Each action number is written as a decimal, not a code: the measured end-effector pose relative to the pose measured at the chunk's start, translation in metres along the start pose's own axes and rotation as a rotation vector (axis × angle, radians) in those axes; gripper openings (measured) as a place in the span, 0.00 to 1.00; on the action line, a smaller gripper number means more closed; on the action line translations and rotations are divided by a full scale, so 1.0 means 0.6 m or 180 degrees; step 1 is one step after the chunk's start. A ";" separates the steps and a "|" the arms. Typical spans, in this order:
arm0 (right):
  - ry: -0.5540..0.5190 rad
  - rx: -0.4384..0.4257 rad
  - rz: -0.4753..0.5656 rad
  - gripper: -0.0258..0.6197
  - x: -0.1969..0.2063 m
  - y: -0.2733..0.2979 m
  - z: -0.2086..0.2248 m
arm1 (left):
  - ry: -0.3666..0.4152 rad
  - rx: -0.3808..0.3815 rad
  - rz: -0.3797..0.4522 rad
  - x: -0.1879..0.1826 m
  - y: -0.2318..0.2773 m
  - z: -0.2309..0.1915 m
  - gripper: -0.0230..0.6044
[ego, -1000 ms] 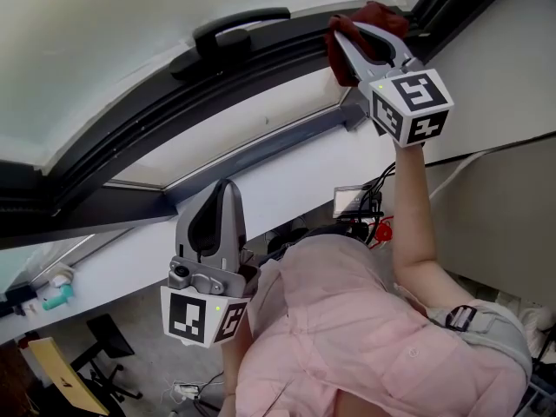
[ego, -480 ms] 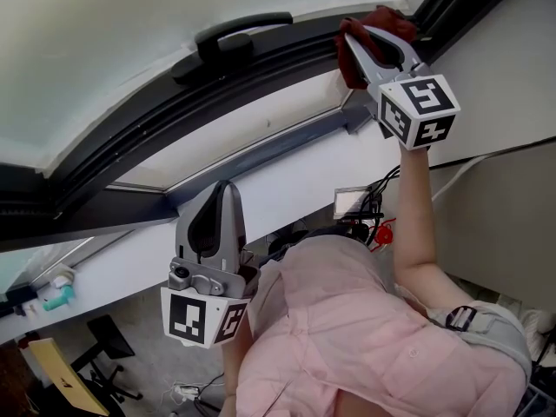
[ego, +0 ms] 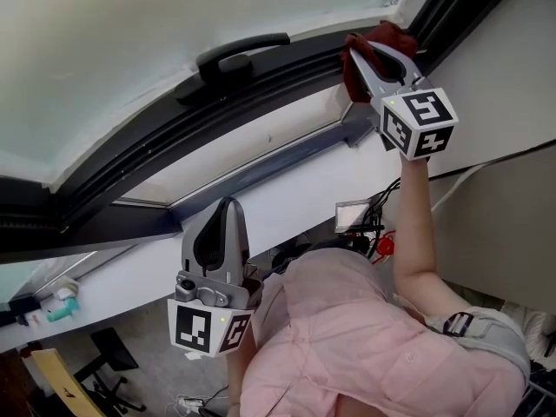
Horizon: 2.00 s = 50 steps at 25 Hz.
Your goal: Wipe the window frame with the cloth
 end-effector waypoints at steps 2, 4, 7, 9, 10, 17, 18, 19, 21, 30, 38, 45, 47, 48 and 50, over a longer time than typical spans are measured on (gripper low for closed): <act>0.0006 0.0018 -0.0004 0.15 0.000 -0.001 0.006 | -0.0002 0.0007 0.0007 -0.001 0.003 0.000 0.03; 0.0014 0.0035 -0.0003 0.15 0.000 -0.001 0.012 | -0.0005 0.0015 0.0010 0.000 0.006 0.000 0.03; 0.0028 0.0051 0.0034 0.15 0.001 -0.002 0.016 | -0.0015 0.0023 0.0006 0.003 0.010 0.000 0.03; 0.0018 0.0084 0.0078 0.15 0.002 -0.002 0.014 | -0.0033 0.0032 -0.0002 0.004 0.013 0.001 0.03; 0.0027 0.0099 0.0096 0.15 0.003 -0.003 0.013 | -0.0045 0.0041 -0.0002 0.005 0.015 0.002 0.03; 0.0062 0.0012 0.0127 0.15 0.005 -0.003 0.017 | -0.0056 0.0078 -0.0003 0.002 0.028 0.007 0.03; 0.0063 0.0000 0.0119 0.15 0.004 -0.002 0.018 | -0.0060 0.0072 -0.0001 0.002 0.028 0.008 0.03; 0.0062 -0.0005 0.0111 0.15 0.004 -0.001 0.020 | -0.0064 0.0065 -0.0001 0.004 0.027 0.009 0.03; 0.0057 0.0016 0.0098 0.15 0.004 -0.001 0.028 | -0.0073 0.0050 -0.0008 0.007 0.025 0.012 0.03; 0.0067 -0.0041 0.0119 0.15 0.003 -0.004 0.049 | -0.0098 -0.0001 -0.0044 0.018 0.023 0.042 0.03; -0.0065 -0.0091 0.0053 0.15 -0.001 -0.007 0.073 | -0.0078 -0.0132 -0.0004 0.024 0.016 0.067 0.03; -0.0029 -0.0097 0.0084 0.15 0.005 -0.009 0.080 | -0.0058 -0.0246 -0.0024 0.024 0.006 0.070 0.03; -0.0039 -0.0107 0.0076 0.15 0.004 -0.009 0.081 | -0.0047 -0.0242 -0.0001 0.021 0.008 0.073 0.03; -0.0047 -0.0108 0.0073 0.15 0.003 -0.009 0.082 | -0.0046 -0.0237 0.0006 0.020 0.008 0.075 0.03; -0.0053 -0.0095 0.0071 0.15 0.003 -0.011 0.086 | -0.0048 -0.0225 0.0006 0.020 0.009 0.078 0.03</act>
Point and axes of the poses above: the fingertips, and each gripper's own axes: y forward along the fingers, z to its right, x out of its underside, the point moved 6 cm from there along -y, backward along the fingers, and after that the axes turned 11 degrees about y, right-handed, at the moved point
